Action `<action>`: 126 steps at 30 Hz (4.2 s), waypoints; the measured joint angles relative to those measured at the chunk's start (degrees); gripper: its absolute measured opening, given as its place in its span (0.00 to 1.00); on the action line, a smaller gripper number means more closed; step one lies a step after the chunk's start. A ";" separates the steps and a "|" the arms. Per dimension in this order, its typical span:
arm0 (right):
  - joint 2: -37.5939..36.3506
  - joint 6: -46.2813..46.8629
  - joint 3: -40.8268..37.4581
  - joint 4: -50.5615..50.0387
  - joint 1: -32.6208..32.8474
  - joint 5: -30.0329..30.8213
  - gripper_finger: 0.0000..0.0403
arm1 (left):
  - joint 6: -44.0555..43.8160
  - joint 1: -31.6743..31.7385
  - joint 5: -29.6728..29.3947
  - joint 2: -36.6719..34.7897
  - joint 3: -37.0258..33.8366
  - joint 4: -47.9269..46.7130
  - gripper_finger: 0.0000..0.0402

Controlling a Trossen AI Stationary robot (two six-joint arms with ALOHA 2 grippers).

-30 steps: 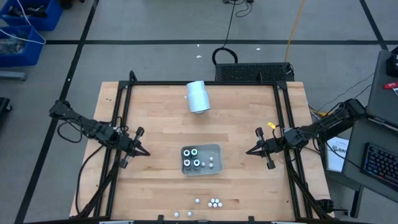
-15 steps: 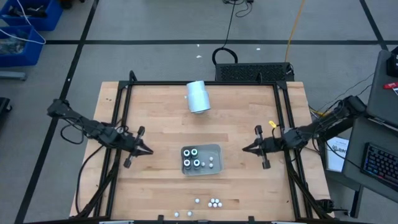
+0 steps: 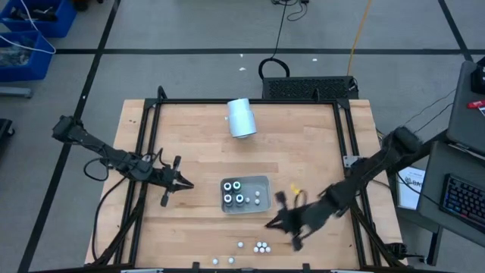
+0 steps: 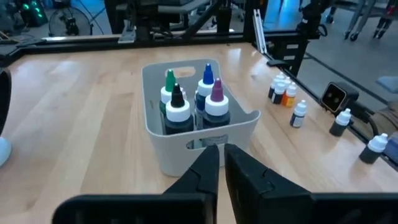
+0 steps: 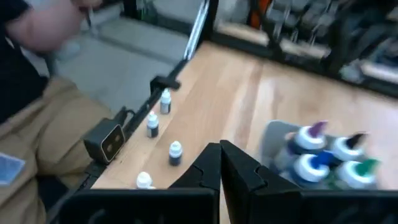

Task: Pick & Place food coloring
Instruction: Put the small blue food coloring into the gray bin

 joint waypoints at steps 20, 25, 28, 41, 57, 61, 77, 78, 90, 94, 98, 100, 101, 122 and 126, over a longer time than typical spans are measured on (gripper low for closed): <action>35.76 5.57 44.19 -25.69 -3.24 -9.13 0.05 | 5.87 0.00 0.15 0.80 -0.04 5.88 0.10; 38.74 5.51 44.19 -23.09 -3.24 -9.14 0.18 | 6.30 0.00 0.15 0.80 -0.04 5.88 0.10; 40.05 5.53 44.19 -22.86 -3.24 -9.11 0.28 | 7.43 0.00 0.15 0.80 -0.04 5.90 0.10; 40.35 6.41 41.11 -23.22 -3.32 -8.87 0.44 | 8.63 0.00 0.13 0.80 -0.02 6.05 0.10; 40.39 7.65 39.55 -23.36 -3.66 -8.88 0.38 | 8.66 0.00 0.12 0.80 0.02 6.12 0.10; 40.39 7.65 39.41 -23.15 -3.66 -8.88 0.36 | 8.68 -0.02 0.12 0.80 0.02 6.12 0.10; 40.39 7.66 36.25 -19.58 -3.90 -9.12 0.23 | 9.20 0.00 0.08 0.78 0.02 6.12 0.10; 40.39 7.67 36.25 -19.72 -3.95 -9.12 0.20 | 9.20 -0.02 0.08 0.78 0.02 6.12 0.10; 37.23 4.97 36.25 -20.29 -3.56 -8.89 0.11 | 9.18 0.00 0.08 0.79 0.02 6.12 0.10; 31.47 3.77 36.25 -25.86 -2.41 -5.63 0.12 | 9.91 0.00 0.08 0.78 0.02 6.14 0.10; 23.48 2.61 34.61 -32.43 -1.18 1.26 0.12 | 9.98 0.00 0.08 0.78 0.02 6.14 0.10; 18.26 3.27 30.43 -32.19 -0.72 4.11 0.12 | 10.11 -0.02 0.08 0.78 0.02 6.14 0.10; 15.26 3.97 27.71 -30.87 -0.55 5.14 0.12 | 10.12 -0.01 0.07 0.78 0.02 6.14 0.10; -15.43 8.41 -39.28 38.01 0.87 21.24 0.12 | 12.68 0.00 -0.07 0.80 0.02 7.69 0.10; -15.45 7.22 -39.81 38.10 0.87 21.33 0.12 | 13.13 0.00 -0.09 0.80 0.02 10.42 0.10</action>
